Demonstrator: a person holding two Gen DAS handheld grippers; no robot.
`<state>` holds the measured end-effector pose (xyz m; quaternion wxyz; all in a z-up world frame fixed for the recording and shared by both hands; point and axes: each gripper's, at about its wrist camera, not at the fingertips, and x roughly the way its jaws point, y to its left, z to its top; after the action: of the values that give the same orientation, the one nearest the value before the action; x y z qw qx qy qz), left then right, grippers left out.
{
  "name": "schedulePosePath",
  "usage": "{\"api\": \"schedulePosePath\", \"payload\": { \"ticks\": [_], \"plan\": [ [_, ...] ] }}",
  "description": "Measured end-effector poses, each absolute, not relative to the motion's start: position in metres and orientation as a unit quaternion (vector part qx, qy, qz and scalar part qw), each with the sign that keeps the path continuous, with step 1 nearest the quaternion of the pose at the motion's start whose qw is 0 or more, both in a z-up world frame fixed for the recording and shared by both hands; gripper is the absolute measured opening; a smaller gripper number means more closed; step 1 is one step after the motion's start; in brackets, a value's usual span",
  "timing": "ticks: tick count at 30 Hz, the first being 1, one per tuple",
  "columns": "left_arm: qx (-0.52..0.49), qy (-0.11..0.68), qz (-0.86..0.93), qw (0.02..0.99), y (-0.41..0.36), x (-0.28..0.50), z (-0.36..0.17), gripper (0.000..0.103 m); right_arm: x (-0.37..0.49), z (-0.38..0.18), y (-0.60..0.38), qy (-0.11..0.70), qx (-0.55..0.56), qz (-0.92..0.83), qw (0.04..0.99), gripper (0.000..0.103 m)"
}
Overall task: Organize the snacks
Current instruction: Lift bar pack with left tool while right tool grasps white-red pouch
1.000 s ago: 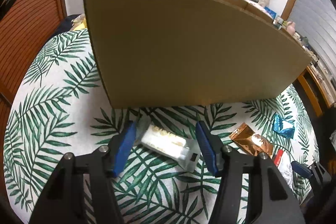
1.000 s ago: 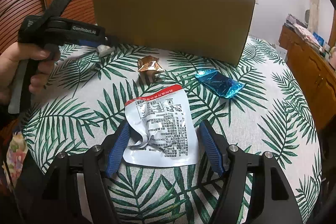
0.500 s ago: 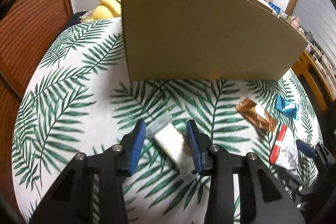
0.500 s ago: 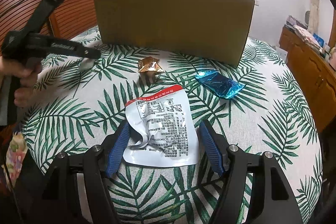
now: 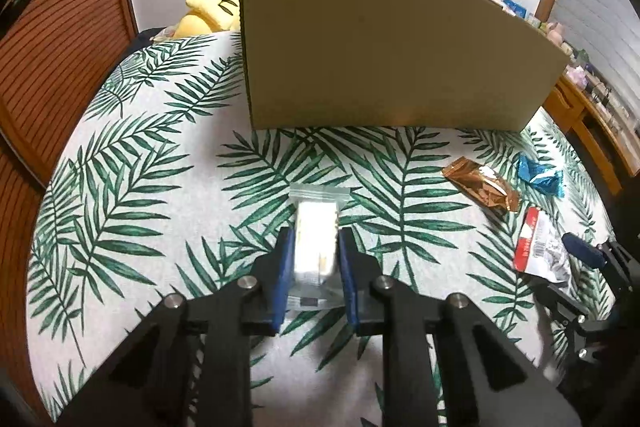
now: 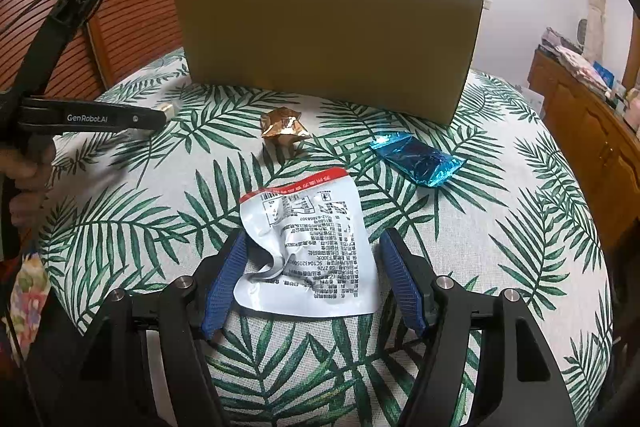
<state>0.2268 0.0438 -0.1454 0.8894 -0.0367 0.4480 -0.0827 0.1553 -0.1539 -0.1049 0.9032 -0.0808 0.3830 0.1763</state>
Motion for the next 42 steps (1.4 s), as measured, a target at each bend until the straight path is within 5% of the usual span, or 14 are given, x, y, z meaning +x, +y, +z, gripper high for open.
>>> {"api": "schedulePosePath", "payload": {
  "ticks": [42],
  "plan": [
    [-0.047, 0.397, -0.142, 0.905, 0.022, 0.193, -0.112, 0.019, 0.141, -0.076, -0.165, 0.389, -0.032, 0.189, 0.901, 0.06]
  ]
}}
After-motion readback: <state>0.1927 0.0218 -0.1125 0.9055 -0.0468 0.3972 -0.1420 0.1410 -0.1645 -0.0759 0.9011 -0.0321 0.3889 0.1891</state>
